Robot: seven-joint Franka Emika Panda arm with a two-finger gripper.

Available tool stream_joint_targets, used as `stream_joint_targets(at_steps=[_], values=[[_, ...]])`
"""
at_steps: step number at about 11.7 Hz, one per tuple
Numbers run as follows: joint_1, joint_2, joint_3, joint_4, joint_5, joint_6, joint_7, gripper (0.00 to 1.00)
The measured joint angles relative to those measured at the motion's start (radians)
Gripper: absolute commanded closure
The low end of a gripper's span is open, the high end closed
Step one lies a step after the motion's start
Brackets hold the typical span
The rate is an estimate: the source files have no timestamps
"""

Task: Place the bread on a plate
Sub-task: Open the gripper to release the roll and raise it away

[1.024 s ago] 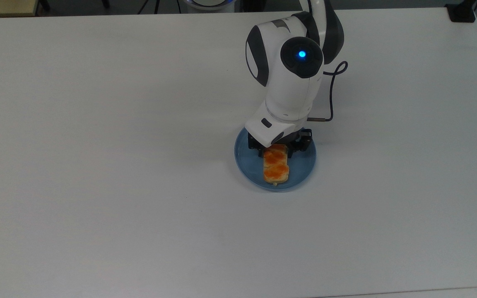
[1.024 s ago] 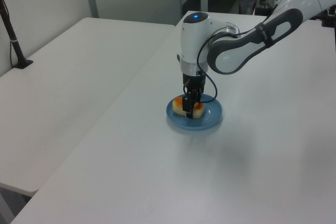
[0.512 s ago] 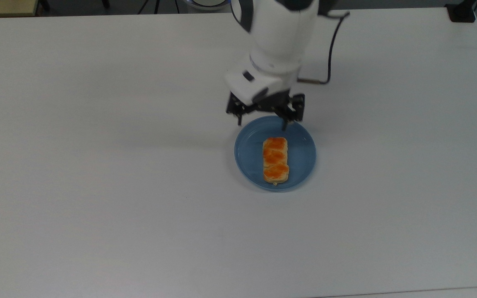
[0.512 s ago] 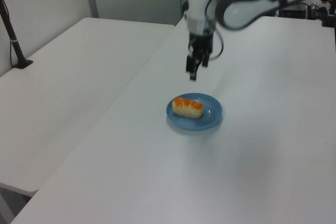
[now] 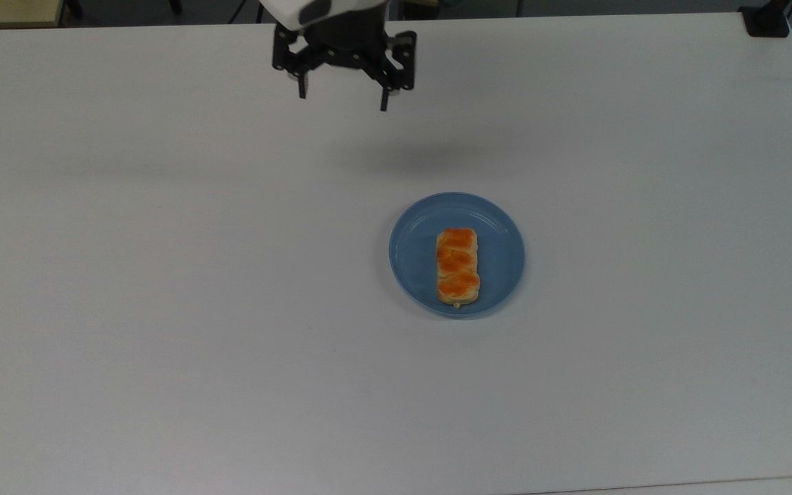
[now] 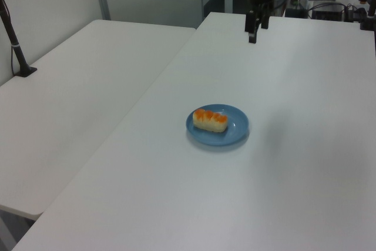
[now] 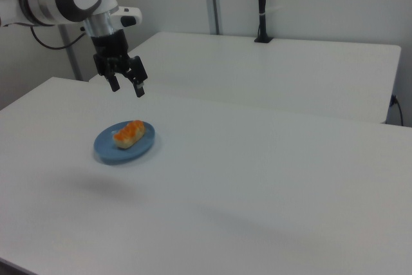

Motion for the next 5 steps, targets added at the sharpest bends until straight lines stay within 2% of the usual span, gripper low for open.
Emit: stream_joint_targets(at_steps=[3, 5], values=[[-0.017, -0.026, -0.048, -0.014, 0.026, -0.004, -0.061, 0.00], [-0.013, -0.026, -0.059, -0.017, 0.028, -0.012, -0.085, 0.00]])
